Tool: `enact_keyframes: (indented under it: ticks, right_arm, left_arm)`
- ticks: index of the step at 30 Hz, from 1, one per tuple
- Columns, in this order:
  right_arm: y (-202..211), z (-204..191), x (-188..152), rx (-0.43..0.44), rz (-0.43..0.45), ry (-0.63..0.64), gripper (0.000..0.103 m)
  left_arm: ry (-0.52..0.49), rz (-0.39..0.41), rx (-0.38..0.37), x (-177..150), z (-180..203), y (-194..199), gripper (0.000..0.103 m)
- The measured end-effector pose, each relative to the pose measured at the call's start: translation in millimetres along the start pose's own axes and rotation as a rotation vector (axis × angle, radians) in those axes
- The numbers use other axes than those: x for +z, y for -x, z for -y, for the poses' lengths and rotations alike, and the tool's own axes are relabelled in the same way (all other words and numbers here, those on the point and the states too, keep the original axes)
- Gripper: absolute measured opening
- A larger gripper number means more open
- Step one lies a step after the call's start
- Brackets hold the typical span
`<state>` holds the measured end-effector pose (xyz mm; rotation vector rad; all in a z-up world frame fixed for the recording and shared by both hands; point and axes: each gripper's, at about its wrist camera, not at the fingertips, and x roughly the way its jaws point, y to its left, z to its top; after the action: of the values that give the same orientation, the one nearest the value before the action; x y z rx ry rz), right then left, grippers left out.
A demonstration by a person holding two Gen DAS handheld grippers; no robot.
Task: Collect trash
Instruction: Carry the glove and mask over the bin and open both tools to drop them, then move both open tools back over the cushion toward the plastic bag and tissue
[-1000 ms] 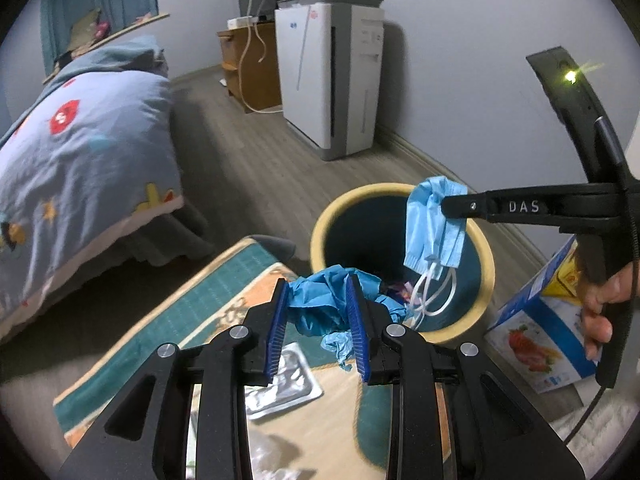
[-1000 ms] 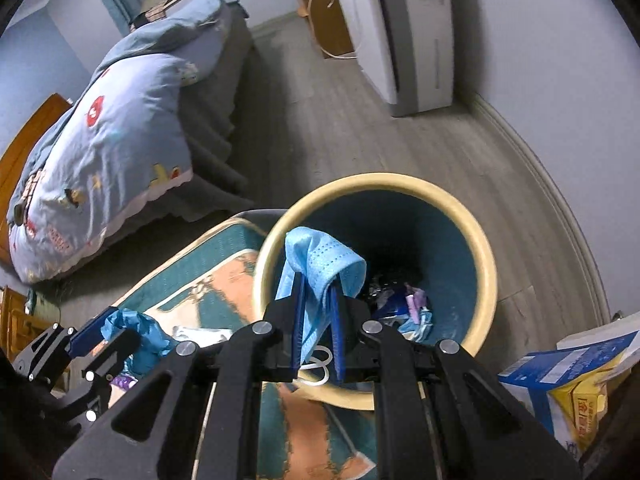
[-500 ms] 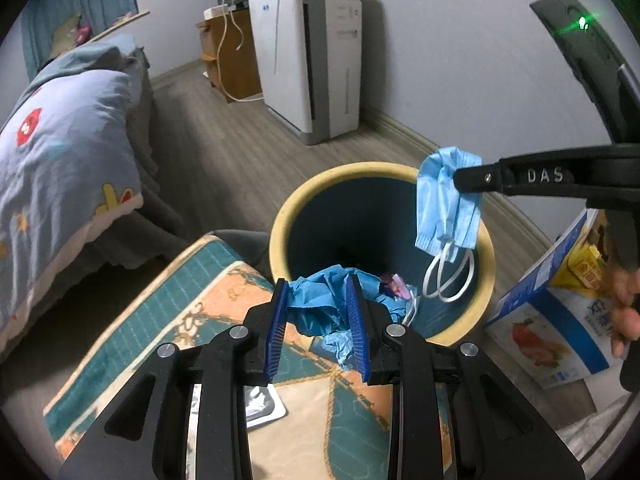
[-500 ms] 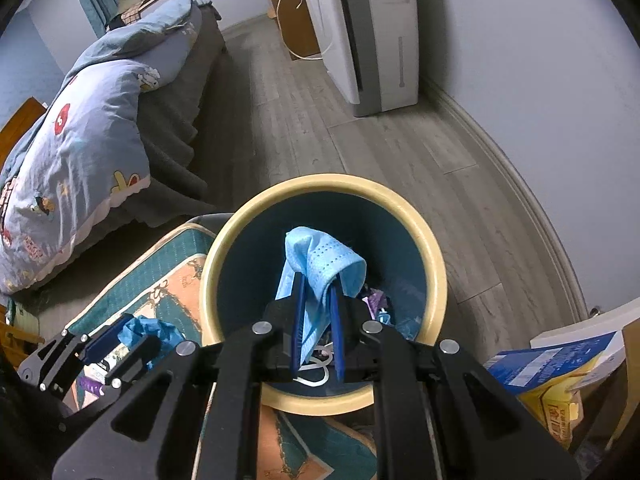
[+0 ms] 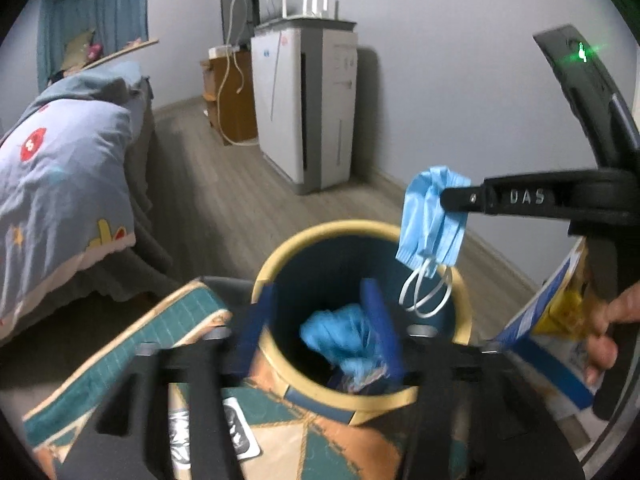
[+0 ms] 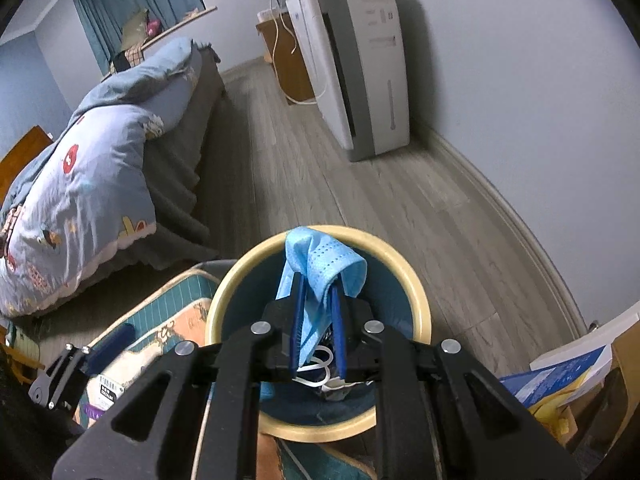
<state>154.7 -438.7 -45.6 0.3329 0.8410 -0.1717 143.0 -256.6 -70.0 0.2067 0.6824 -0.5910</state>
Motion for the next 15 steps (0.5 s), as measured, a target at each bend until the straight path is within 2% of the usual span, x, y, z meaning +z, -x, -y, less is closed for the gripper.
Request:
enact_keyframes:
  ticks: [4, 6, 10, 13, 15]
  right_arm:
    - [-4, 1, -1, -0.004, -0.02, -0.009, 0.034]
    - [-4, 0, -2, 0.001, -0.027, -0.01, 0.042]
    - [-3, -7, -2, 0.009, -0.032, 0.002, 0.071]
    - [-1, -13, -2, 0.015, -0.034, 0.02, 0.088]
    - [2, -18, -2, 0.018, -0.027, 0.027, 0.094]
  left_arm:
    - [-0.011, -0.022, 0.008, -1, 3, -4, 0.077]
    - [-0.02, -0.034, 0.009, -2, 3, -6, 0.079]
    - [-0.042, -0.056, 0.035, -6, 2, -7, 0.09]
    - [-0.036, -0.061, 0.058, -8, -3, -5, 0.093]
    - [-0.029, -0.062, 0.067, -9, -7, -1, 0.093]
